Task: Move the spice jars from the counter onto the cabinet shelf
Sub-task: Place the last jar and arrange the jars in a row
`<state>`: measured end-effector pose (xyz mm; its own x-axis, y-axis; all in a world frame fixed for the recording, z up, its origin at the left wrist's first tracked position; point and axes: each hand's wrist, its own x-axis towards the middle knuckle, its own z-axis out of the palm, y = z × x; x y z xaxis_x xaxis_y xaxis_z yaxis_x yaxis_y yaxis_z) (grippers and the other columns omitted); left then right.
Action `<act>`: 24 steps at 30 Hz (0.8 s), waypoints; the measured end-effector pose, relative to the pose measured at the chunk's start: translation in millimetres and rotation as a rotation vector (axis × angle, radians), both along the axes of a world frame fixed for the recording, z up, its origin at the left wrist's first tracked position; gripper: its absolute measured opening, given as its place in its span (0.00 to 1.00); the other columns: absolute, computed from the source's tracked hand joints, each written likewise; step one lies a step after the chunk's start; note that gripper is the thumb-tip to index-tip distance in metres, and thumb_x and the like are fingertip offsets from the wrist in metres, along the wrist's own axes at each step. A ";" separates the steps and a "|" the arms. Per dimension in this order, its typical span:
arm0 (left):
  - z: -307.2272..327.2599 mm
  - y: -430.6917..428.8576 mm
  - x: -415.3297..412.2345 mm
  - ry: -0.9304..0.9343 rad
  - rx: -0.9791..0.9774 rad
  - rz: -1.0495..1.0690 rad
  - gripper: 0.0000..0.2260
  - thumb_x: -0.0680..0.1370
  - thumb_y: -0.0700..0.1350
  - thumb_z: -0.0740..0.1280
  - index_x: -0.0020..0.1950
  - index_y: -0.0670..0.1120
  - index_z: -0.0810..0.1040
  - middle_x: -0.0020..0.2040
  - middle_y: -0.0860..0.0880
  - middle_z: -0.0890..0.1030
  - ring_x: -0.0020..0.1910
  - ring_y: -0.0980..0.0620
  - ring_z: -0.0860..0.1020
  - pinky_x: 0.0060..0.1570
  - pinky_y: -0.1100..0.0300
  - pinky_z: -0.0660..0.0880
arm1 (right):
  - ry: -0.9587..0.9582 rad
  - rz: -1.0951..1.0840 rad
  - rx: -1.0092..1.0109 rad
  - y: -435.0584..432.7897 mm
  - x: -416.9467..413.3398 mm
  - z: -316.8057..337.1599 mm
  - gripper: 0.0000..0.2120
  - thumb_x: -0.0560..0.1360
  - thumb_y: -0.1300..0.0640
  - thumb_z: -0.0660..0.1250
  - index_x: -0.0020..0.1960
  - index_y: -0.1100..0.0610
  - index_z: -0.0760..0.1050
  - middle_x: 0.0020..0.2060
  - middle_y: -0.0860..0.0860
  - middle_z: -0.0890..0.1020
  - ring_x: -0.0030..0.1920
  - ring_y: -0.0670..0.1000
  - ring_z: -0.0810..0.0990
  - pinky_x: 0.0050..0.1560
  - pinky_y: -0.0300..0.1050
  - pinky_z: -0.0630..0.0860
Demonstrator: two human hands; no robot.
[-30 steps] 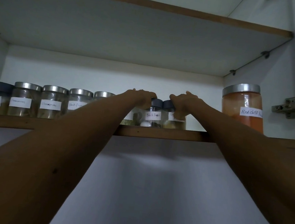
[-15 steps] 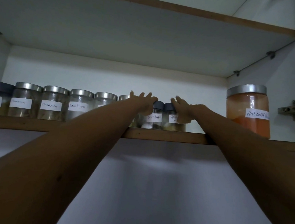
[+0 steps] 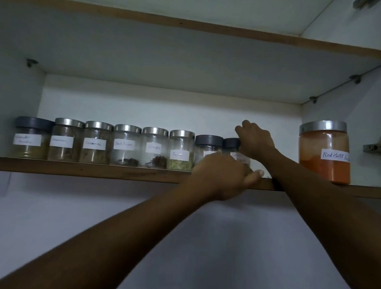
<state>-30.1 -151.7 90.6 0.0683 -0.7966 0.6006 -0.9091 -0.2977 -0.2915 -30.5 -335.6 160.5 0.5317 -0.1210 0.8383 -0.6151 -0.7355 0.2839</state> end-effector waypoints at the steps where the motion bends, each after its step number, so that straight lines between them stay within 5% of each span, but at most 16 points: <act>1: -0.9 1.0 -1.6 -0.017 0.029 0.003 0.24 0.79 0.63 0.49 0.61 0.52 0.76 0.55 0.45 0.80 0.54 0.46 0.77 0.51 0.53 0.70 | 0.002 0.001 0.001 2.7 -2.6 0.2 0.10 0.73 0.61 0.65 0.52 0.63 0.72 0.51 0.58 0.73 0.50 0.58 0.74 0.38 0.48 0.68; 7: 3.3 1.2 -0.9 -0.054 0.088 -0.010 0.25 0.77 0.65 0.55 0.66 0.50 0.72 0.59 0.45 0.78 0.57 0.46 0.76 0.53 0.52 0.71 | -0.093 -0.001 0.017 25.9 -26.2 -7.7 0.05 0.72 0.64 0.62 0.47 0.64 0.74 0.45 0.58 0.76 0.45 0.58 0.76 0.38 0.46 0.69; 18: 2.5 -3.7 -0.3 0.021 0.078 0.008 0.26 0.75 0.67 0.54 0.68 0.56 0.69 0.64 0.48 0.75 0.62 0.47 0.74 0.55 0.52 0.68 | 0.088 -0.029 -0.061 54.4 -70.4 -29.4 0.09 0.73 0.62 0.59 0.52 0.62 0.73 0.49 0.57 0.76 0.47 0.59 0.76 0.36 0.46 0.64; 24: 1.5 -12.5 4.6 0.045 0.060 0.051 0.26 0.72 0.70 0.55 0.62 0.58 0.73 0.60 0.52 0.78 0.58 0.49 0.75 0.53 0.54 0.70 | 0.076 0.075 -0.178 48.6 -103.9 -17.9 0.06 0.72 0.64 0.60 0.45 0.64 0.74 0.43 0.58 0.76 0.43 0.59 0.75 0.33 0.46 0.65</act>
<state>-25.4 -164.1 92.1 0.1354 -0.8259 0.5473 -0.9060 -0.3268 -0.2690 -134.4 -286.9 142.6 0.5963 0.0681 0.7999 -0.5321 -0.7125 0.4574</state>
